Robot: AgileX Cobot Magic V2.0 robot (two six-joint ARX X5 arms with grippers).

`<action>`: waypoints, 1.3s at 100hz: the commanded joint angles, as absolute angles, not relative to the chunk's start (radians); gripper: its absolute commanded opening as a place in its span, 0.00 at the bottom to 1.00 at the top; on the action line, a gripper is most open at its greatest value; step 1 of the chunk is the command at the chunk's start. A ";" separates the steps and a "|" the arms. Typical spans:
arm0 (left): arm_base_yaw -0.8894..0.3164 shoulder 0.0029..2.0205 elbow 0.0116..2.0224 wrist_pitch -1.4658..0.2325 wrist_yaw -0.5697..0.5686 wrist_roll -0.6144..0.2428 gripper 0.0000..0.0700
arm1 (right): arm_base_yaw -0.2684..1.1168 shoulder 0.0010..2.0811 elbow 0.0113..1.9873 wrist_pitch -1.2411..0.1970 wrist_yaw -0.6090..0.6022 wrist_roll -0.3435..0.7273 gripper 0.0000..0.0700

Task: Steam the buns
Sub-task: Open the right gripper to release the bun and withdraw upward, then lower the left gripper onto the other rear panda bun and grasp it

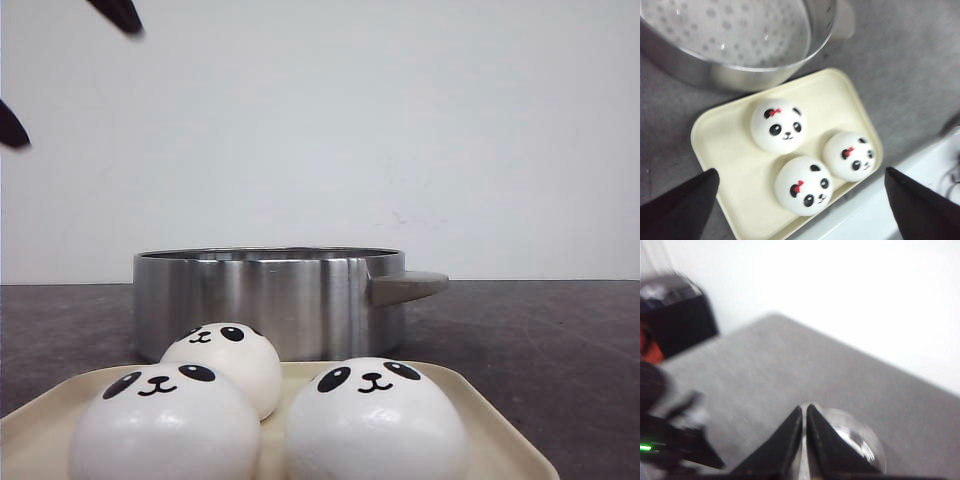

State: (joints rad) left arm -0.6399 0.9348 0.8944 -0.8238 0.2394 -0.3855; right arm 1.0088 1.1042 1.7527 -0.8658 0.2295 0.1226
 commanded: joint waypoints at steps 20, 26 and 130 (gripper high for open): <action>-0.734 1.201 0.902 -0.725 0.206 -0.439 0.90 | 1.112 0.989 1.766 -1.027 0.422 0.178 0.01; -0.736 1.262 0.902 -0.676 0.205 -0.440 0.90 | 1.113 0.964 1.766 -1.075 0.460 0.194 0.01; -0.733 1.586 0.904 -0.535 0.081 -0.517 0.00 | 1.113 0.881 1.758 -1.266 0.532 0.331 0.01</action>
State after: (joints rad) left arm -0.7269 1.5578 0.8959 -0.5251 0.0841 -0.5091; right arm 1.0996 0.8711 1.7493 -1.2716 0.5247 0.3161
